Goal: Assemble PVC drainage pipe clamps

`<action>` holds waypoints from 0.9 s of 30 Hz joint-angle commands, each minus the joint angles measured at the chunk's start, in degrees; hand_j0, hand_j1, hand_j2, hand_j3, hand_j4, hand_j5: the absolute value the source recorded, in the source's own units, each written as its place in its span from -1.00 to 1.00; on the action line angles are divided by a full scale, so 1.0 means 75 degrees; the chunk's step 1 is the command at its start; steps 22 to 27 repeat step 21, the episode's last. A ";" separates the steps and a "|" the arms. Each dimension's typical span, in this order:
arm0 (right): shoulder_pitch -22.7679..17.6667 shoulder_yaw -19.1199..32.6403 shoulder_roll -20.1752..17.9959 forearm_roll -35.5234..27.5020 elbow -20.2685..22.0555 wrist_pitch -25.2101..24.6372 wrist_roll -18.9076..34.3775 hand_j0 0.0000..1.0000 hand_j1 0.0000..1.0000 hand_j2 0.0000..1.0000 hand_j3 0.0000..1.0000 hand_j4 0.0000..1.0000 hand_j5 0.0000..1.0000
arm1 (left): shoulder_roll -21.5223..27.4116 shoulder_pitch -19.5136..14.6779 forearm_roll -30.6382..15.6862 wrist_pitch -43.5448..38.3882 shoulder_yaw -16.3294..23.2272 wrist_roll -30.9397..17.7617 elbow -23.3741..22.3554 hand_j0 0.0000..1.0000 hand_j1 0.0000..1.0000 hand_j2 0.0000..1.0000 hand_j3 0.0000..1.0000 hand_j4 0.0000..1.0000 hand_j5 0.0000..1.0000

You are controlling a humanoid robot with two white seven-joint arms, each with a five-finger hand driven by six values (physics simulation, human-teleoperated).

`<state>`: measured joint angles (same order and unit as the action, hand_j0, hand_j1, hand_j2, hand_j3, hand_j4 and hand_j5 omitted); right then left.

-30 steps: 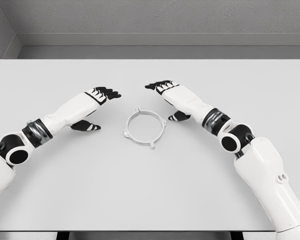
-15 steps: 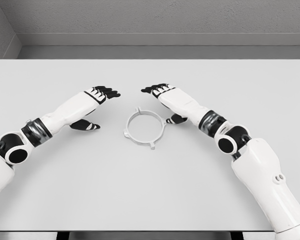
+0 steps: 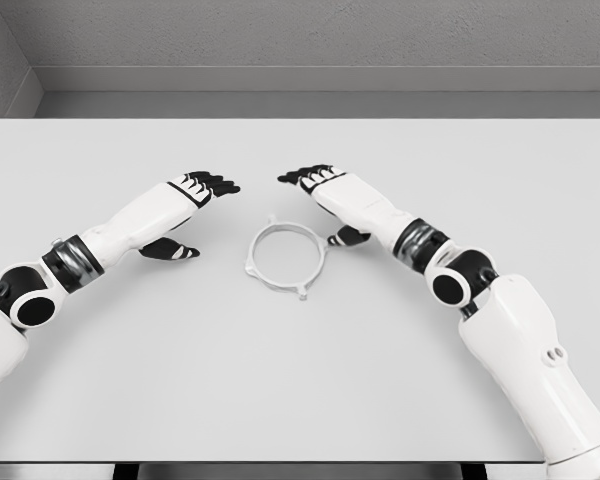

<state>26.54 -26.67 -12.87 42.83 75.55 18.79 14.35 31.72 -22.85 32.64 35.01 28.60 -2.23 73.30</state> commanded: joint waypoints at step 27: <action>-0.2824 0.5067 -0.1566 -0.0390 0.2560 0.2161 0.0032 1.00 1.00 1.00 1.00 1.00 1.00 | 0.1360 0.0023 -0.0614 -0.0001 -0.1165 0.0063 -0.0527 1.00 1.00 1.00 1.00 1.00 1.00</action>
